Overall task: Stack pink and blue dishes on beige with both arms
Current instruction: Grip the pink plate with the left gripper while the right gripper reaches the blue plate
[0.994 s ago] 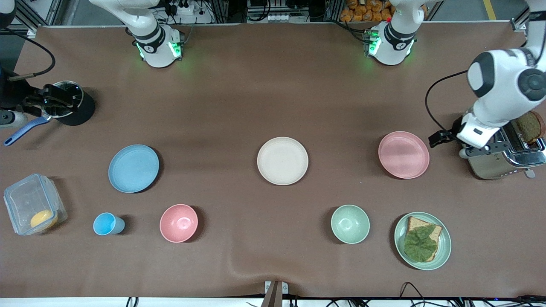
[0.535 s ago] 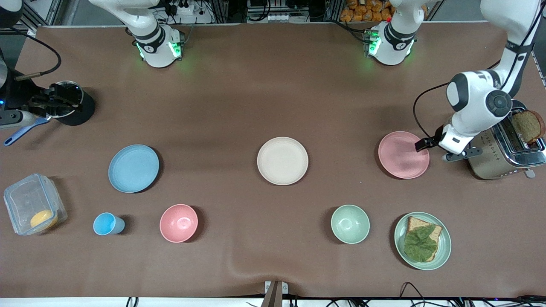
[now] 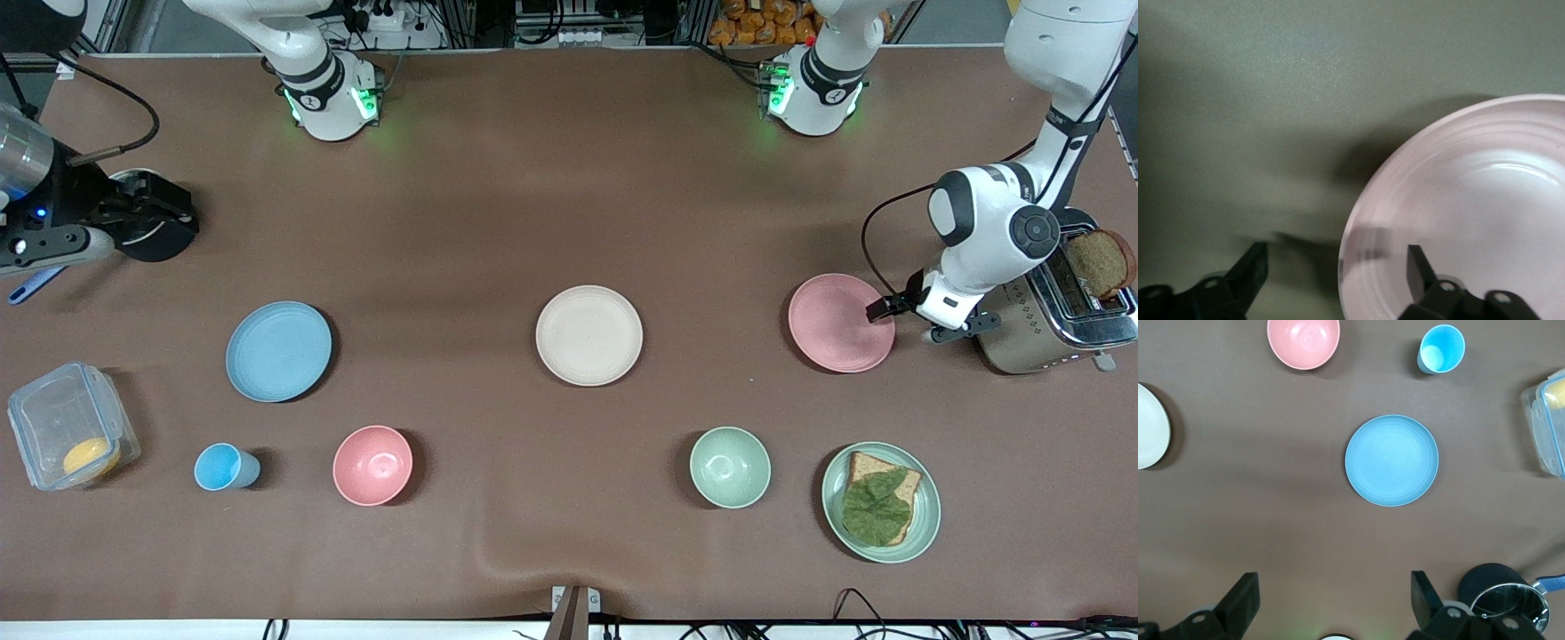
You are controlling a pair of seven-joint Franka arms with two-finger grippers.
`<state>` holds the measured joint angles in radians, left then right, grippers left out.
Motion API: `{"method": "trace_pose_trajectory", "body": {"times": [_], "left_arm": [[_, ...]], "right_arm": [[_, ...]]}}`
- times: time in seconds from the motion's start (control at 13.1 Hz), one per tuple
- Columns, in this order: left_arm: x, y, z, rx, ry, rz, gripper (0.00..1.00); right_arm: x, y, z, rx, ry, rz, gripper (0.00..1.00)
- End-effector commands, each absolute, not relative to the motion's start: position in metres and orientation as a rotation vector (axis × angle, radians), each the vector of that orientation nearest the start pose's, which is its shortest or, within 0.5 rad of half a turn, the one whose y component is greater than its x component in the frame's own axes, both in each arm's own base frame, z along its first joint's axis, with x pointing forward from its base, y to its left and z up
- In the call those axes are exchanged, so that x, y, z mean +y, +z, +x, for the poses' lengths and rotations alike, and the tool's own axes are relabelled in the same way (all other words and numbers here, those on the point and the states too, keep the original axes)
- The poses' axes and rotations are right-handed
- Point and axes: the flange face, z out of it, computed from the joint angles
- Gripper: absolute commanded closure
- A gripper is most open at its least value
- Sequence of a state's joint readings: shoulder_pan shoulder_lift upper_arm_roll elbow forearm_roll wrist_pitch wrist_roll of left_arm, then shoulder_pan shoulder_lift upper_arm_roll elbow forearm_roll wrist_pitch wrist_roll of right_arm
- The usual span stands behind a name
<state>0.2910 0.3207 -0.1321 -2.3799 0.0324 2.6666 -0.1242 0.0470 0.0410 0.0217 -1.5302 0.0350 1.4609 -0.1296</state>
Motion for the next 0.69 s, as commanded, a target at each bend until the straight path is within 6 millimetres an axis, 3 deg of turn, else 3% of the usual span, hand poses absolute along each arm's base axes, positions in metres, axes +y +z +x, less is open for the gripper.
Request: {"method": "trace_pose_trajectory", "body": {"times": [0.0,0.15,0.31,0.46,0.54,0.61], "left_arm": [[0.076,0.183,0.497,-0.430,0.049,-3.139,0.63],[0.071,0.184,0.499,-0.423,0.047,-3.140,1.00],[0.071,0.194,0.503,-0.439,0.016,-3.135,1.00],[0.068,0.220,0.511,-0.417,-0.056,-3.134,1.00],[0.059,0.235,0.515,-0.399,-0.095,-3.141,1.00],[0.041,0.249,0.518,-0.345,-0.133,-3.152,1.00]], "right_arm": [[0.050,0.612,0.551,-0.314,0.165,-3.103,0.00],[0.059,0.611,0.552,-0.340,0.163,-3.101,0.00],[0.060,0.608,0.552,-0.343,0.170,-3.100,0.00],[0.060,0.599,0.557,-0.340,0.191,-3.097,0.00],[0.058,0.587,0.563,-0.332,0.217,-3.095,0.00],[0.052,0.558,0.579,-0.312,0.264,-3.093,0.00]]}}
